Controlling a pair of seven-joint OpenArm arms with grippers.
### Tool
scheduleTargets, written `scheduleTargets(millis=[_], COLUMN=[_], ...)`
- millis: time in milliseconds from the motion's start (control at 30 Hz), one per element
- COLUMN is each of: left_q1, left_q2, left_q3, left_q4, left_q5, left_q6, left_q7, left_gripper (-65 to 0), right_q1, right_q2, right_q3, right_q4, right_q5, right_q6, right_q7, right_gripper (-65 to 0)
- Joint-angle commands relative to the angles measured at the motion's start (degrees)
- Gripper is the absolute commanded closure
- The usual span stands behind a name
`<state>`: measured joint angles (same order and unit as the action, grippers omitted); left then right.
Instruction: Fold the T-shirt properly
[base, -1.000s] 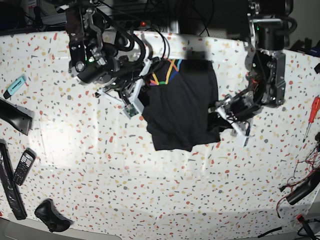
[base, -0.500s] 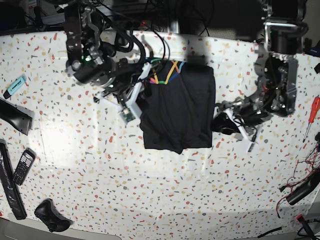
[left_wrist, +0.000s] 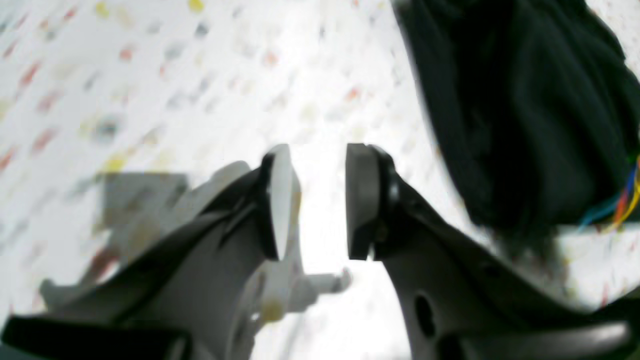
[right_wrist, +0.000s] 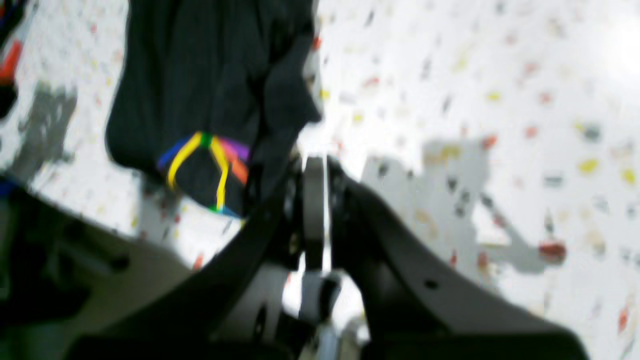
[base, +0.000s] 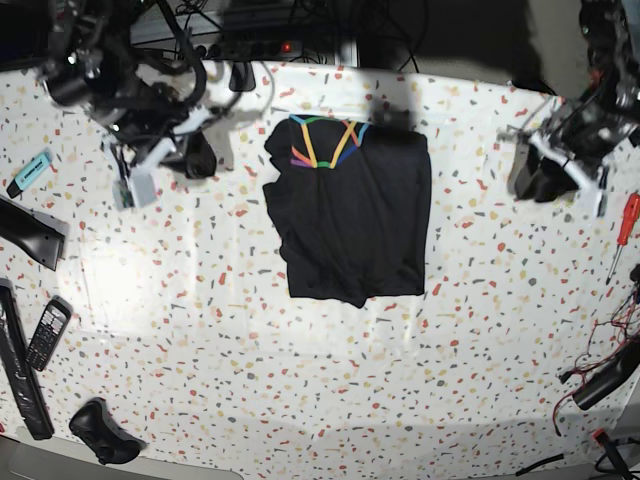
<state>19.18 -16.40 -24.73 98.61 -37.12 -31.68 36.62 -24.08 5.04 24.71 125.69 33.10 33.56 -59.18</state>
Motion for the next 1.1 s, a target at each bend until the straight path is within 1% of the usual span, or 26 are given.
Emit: scheduleTargets(millis=[0, 67, 200, 233, 300, 400, 433, 600, 700, 800, 900, 1067], left_q1=[1.95, 6.29, 13.42, 14.8, 17.57, 21.84, 23.06, 26.75, 26.82, 26.29, 24.92, 22.6], left_q2=[-0.61, -0.39, -0.26, -0.28, -0.26, 0.04, 0.5, 5.38, 7.39, 7.63, 7.67, 7.65], left_q3=[-1.55, -4.13, -8.46, -9.09, -9.77, -9.75, -9.75, -9.73, -9.73, -9.7, -9.73, -9.73], left_q4=[2.58, 5.14, 6.4, 6.38, 6.38, 6.38, 6.38, 5.35, 1.7, -4.5, -11.96, -24.74], left_q5=[-0.55, -1.18, -5.73, -6.03, -5.97, -5.95, -5.68, 0.48, 1.07, 1.14, 2.75, 4.74], left_q6=[-0.42, -0.42, -0.44, -0.46, -0.48, -0.48, -0.48, -0.46, -0.48, -0.52, -0.55, -0.92], left_q7=[-0.81, -0.57, 0.31, 1.01, 1.92, 2.4, 2.71, 2.8, 2.34, 0.83, 0.59, -1.6], left_gripper=[-17.4, -17.4, -17.4, -17.4, -17.4, -17.4, -17.4, -17.4, -17.4, -17.4, -17.4, -17.4], right_q1=[-1.9, -6.05, -13.0, -14.27, -16.5, -18.97, -19.71, -23.65, -23.56, -22.58, -21.2, -17.79], right_q2=[0.04, -0.7, -2.93, -3.54, -4.63, -6.16, -6.47, -6.75, -6.49, -3.96, 0.85, 9.6], right_q3=[1.57, 4.81, 10.29, 11.47, 13.64, 15.58, 15.78, 15.78, 15.76, 14.99, 12.57, 5.84], right_q4=[2.49, 5.01, 6.88, 6.88, 6.88, 6.84, 6.82, 4.79, 0.31, -7.21, -17.33, -37.22], right_q5=[2.08, 3.58, 3.76, 3.74, 3.76, 3.74, 3.72, 2.91, 2.93, 2.93, 2.91, 2.91], right_q6=[0.28, 0.31, 0.37, 0.81, 2.82, 3.8, 3.93, 4.04, 4.07, 4.24, 5.11, 5.03], right_q7=[1.01, 1.07, 1.09, 0.83, -0.35, -2.99, -4.44, -4.63, -4.63, -4.48, -4.5, -3.67], right_gripper=[0.0, 0.0, 0.0, 0.0, 0.0, 0.0, 0.0, 0.0, 0.0, 0.0, 0.0, 0.0])
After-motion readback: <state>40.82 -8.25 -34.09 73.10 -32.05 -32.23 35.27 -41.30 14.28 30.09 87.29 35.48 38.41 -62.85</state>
